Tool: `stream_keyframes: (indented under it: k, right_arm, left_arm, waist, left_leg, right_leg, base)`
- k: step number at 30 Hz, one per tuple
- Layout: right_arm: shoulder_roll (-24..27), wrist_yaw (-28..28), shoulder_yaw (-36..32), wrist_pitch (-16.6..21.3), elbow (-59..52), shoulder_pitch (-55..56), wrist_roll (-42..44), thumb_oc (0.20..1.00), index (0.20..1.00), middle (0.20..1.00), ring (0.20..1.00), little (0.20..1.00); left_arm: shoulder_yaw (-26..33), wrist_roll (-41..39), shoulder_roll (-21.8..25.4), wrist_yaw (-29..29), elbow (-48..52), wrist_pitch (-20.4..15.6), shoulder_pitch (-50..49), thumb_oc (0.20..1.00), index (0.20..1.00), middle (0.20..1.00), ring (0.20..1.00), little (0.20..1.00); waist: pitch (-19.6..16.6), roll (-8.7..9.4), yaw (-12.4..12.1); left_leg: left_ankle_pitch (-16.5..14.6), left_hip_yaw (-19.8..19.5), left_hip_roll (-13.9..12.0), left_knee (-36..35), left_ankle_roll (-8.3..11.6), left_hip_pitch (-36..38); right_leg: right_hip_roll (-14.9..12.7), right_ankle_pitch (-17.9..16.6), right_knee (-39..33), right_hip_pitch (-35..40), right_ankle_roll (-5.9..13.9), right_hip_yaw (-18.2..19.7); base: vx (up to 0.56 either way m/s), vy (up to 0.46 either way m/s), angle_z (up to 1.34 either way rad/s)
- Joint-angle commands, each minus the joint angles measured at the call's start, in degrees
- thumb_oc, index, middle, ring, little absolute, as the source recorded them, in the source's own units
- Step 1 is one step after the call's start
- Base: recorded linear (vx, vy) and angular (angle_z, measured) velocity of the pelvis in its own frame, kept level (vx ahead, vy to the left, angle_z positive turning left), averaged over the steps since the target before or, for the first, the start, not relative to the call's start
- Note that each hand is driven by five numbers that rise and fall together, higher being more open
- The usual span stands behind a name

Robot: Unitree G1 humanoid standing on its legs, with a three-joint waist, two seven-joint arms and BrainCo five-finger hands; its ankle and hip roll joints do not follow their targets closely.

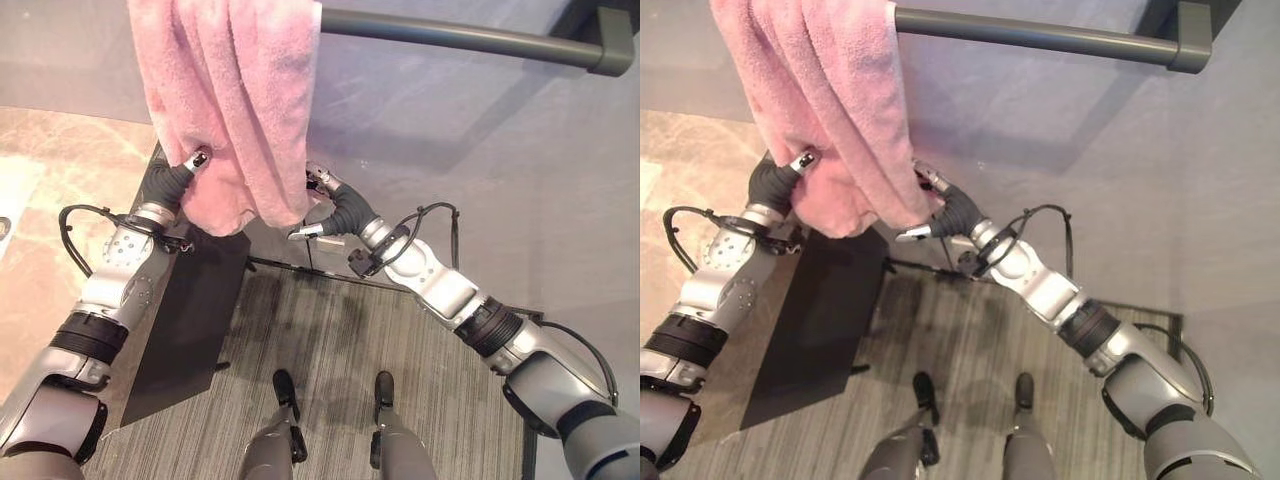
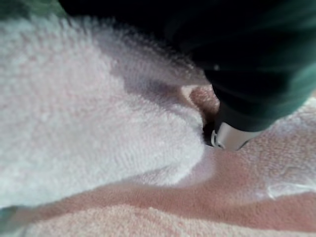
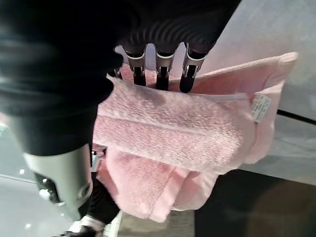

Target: Put brush and paste in cup on sink, flatten towel.

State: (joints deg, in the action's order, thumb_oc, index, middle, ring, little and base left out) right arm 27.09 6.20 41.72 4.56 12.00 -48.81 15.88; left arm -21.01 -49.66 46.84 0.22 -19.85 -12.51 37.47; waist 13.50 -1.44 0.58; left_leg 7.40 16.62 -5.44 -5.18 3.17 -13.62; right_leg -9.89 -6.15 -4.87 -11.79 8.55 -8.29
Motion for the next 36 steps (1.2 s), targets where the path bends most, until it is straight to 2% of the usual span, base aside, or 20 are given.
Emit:
stream_keyframes:
  k: [1,2,3,4,5,20,24,25,26,27,30,31,36]
  right_arm:
    - [-2.28,0.94,-0.15,1.46,0.78,-5.16,-1.34,1.000,1.000,1.000,1.000,1.000]
    - [-2.28,0.94,-0.15,1.46,0.79,-5.17,-1.34,1.000,1.000,1.000,1.000,1.000]
    - [-2.25,0.92,-0.34,1.35,0.96,-5.05,-1.23,0.840,0.840,0.840,0.840,0.840]
    - [-2.10,1.07,-0.68,1.43,0.75,-4.82,-1.23,0.269,0.269,0.269,0.269,0.269]
    - [-2.02,1.06,-0.81,1.51,0.44,-4.51,-1.11,0.200,0.200,0.200,0.200,0.200]
    - [-2.16,0.19,-3.18,2.45,-3.66,0.43,1.81,0.200,0.200,0.200,0.200,0.200]
    - [-1.75,0.83,-5.46,3.44,-7.17,1.22,1.71,0.200,0.200,0.200,0.200,0.200]
    - [-0.65,1.75,-7.85,4.78,-11.36,1.56,1.43,0.200,0.200,0.200,0.200,0.200]
    - [-0.66,1.76,-7.81,4.74,-11.41,1.56,1.42,0.200,0.200,0.200,0.200,0.200]
    - [-0.04,2.34,-10.61,6.25,-15.35,2.14,1.69,0.200,0.200,0.200,0.200,0.200]
    - [-0.26,2.84,-13.53,7.59,-18.95,3.68,0.75,0.200,0.200,0.200,0.200,0.200]
    - [1.09,2.88,-19.44,9.43,-25.68,7.87,-0.80,0.200,0.200,0.200,0.200,0.200]
    - [0.80,1.30,-22.40,10.89,-29.25,14.14,0.58,0.200,0.200,0.200,0.200,0.200]
  left_arm:
    - [0.76,-1.26,1.90,0.46,3.49,-5.26,1.77,0.200,0.200,0.200,0.200,0.200]
    - [0.75,-1.26,1.91,0.46,3.50,-5.26,1.77,0.200,0.200,0.200,0.200,0.200]
    - [0.63,-1.13,1.81,0.53,3.69,-5.25,1.60,0.200,0.200,0.200,0.200,0.200]
    - [0.70,-0.86,1.66,0.71,4.33,-5.36,1.35,0.200,0.200,0.200,0.200,0.200]
    - [0.75,-0.83,1.56,0.76,4.76,-5.36,1.18,0.200,0.200,0.200,0.200,0.200]
    - [1.64,0.57,0.11,0.02,8.16,-4.48,-3.29,0.200,0.200,0.200,0.200,0.200]
    - [3.82,-0.04,0.69,-0.27,11.53,-4.85,-4.68,0.200,0.200,0.200,0.200,0.200]
    - [7.07,-1.31,0.98,-0.39,16.71,-6.05,-6.57,0.200,0.200,0.200,0.200,0.200]
    - [7.19,-1.28,0.99,-0.36,16.82,-6.01,-6.69,0.200,0.200,0.200,0.200,0.200]
    - [10.67,0.34,0.91,0.75,20.88,-7.23,-9.02,0.200,0.200,0.200,0.200,0.200]
    - [14.41,3.81,1.30,1.98,25.58,-7.91,-12.14,0.200,0.200,0.200,0.200,0.200]
    - [20.67,7.50,-0.11,2.64,29.94,-9.26,-17.16,0.200,0.200,0.200,0.200,0.200]
    - [23.95,13.47,-3.02,3.56,32.82,-9.97,-22.06,0.200,0.200,0.200,0.200,0.200]
  waist:
    - [-2.29,0.42,-0.92]
    - [-2.29,0.42,-0.92]
    - [-2.30,0.38,-0.94]
    - [-2.33,0.32,-1.11]
    - [-2.35,0.26,-1.12]
    - [-3.86,0.04,-0.69]
    - [-4.34,-0.23,-0.56]
    - [-4.64,-0.22,-0.26]
    - [-4.74,-0.25,-0.27]
    - [-5.33,-0.22,-0.08]
    - [-5.83,-0.30,0.07]
    - [-6.83,-0.58,0.59]
    - [-7.71,-1.08,1.06]
  left_leg:
    - [2.19,-3.79,-1.20,0.18,4.45,-3.05]
    - [2.19,-3.79,-1.20,0.18,4.45,-3.05]
    - [2.15,-3.89,-1.08,0.18,4.42,-3.04]
    - [2.05,-3.93,-0.92,0.18,4.35,-3.00]
    - [1.98,-3.93,-0.84,0.18,4.29,-2.93]
    - [0.59,-3.15,-1.34,0.18,3.89,0.48]
    - [0.25,-2.68,-1.49,0.18,3.85,1.55]
    - [-0.24,-2.42,-1.63,0.18,3.89,2.53]
    - [-0.08,-2.38,-1.68,0.18,3.88,2.34]
    - [-0.21,-2.00,-1.90,0.18,3.89,2.88]
    - [-0.59,-1.70,-2.00,0.18,3.89,3.68]
    - [-1.05,-1.29,-2.06,0.18,3.92,4.69]
    - [-1.47,-0.89,-1.91,0.18,3.75,5.74]
  right_leg:
    - [-4.37,-3.31,-0.13,-2.84,2.68,3.20]
    - [-4.38,-3.31,-0.13,-2.85,2.68,3.20]
    - [-4.46,-3.34,-0.13,-2.82,2.71,3.18]
    - [-4.64,-3.27,-0.13,-2.67,2.75,3.14]
    - [-4.68,-3.24,-0.13,-2.59,2.77,3.12]
    - [-4.90,-1.45,0.59,0.24,2.59,3.23]
    - [-4.88,-1.11,0.46,0.92,2.62,3.51]
    - [-4.81,-0.54,0.45,1.64,2.65,3.72]
    - [-4.76,-0.71,0.42,1.43,2.60,3.80]
    - [-4.63,-0.40,0.42,1.64,2.57,3.87]
    - [-4.58,0.05,0.34,2.41,2.52,4.10]
    - [-4.61,0.57,0.26,3.16,2.53,4.27]
    - [-4.58,0.96,0.21,3.89,2.46,4.47]
  base:
    - [0.01,0.007,0.09]
    - [0.02,0.011,0.07]
    - [0.03,0.016,0.05]
    - [0.04,0.020,0.01]
    - [0.04,0.017,0.00]
    - [0.02,-0.001,0.00]
    - [0.00,0.000,0.00]
    - [0.00,0.000,0.00]
    - [0.00,0.000,0.00]
    - [0.00,-0.010,-0.04]
    - [0.02,-0.012,-0.04]
    - [0.02,-0.002,-0.05]
    - [0.00,-0.004,-0.11]
